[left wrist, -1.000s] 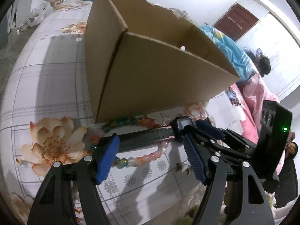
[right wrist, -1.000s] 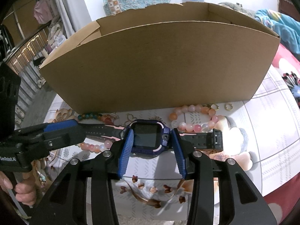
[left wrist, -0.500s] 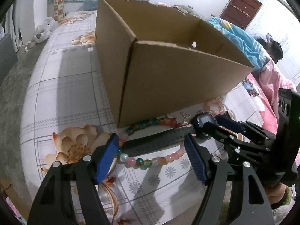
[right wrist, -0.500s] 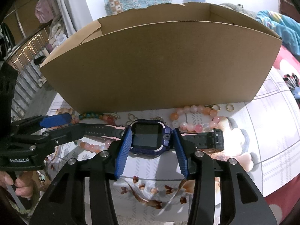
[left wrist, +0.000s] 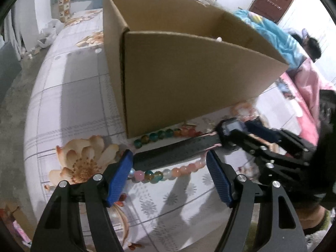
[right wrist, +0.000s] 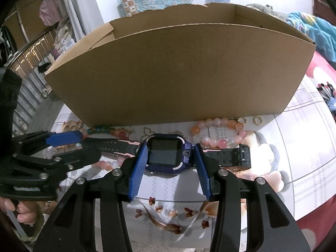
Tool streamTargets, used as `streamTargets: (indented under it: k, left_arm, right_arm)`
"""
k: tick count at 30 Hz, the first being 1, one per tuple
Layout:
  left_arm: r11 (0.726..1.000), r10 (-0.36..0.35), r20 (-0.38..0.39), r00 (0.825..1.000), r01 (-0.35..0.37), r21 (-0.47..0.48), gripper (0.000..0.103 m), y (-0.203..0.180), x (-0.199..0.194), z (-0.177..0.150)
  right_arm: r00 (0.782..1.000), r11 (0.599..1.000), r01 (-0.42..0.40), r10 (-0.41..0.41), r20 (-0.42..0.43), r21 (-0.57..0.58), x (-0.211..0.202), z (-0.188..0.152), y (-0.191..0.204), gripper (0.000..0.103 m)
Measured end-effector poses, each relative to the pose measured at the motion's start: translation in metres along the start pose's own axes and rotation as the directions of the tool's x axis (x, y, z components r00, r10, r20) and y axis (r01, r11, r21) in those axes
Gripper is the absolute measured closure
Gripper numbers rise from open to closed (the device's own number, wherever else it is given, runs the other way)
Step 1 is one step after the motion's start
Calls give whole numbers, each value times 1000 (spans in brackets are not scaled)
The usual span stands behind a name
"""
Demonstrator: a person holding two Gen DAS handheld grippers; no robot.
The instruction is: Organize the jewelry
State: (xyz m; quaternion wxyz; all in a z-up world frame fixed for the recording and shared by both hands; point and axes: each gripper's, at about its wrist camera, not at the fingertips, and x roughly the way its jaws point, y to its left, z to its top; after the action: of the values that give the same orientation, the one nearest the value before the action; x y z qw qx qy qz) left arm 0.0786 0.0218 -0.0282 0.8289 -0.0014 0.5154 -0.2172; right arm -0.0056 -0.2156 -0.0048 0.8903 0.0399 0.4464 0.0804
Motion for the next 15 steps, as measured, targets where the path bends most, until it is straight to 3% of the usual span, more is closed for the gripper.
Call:
streamTargets:
  k: [7, 11, 13, 15]
  left_arm:
    - [1000, -26, -4, 1000, 26, -6, 30, -3, 4, 1]
    - [988, -132, 14, 991, 132, -84, 29, 12, 2, 5]
    - [968, -216, 23, 976, 218, -123, 29, 17, 4, 6]
    - [958, -247, 32, 968, 249, -141, 29, 18, 5, 7]
  right_arm:
    - [1000, 1000, 0, 0, 1, 1, -1, -1, -1, 60]
    - [1000, 1000, 0, 0, 4, 1, 0, -1, -2, 59]
    - [1000, 1000, 0, 0, 5, 0, 0, -1, -2, 59]
    - [1000, 1000, 1, -1, 5, 1, 0, -1, -2, 59]
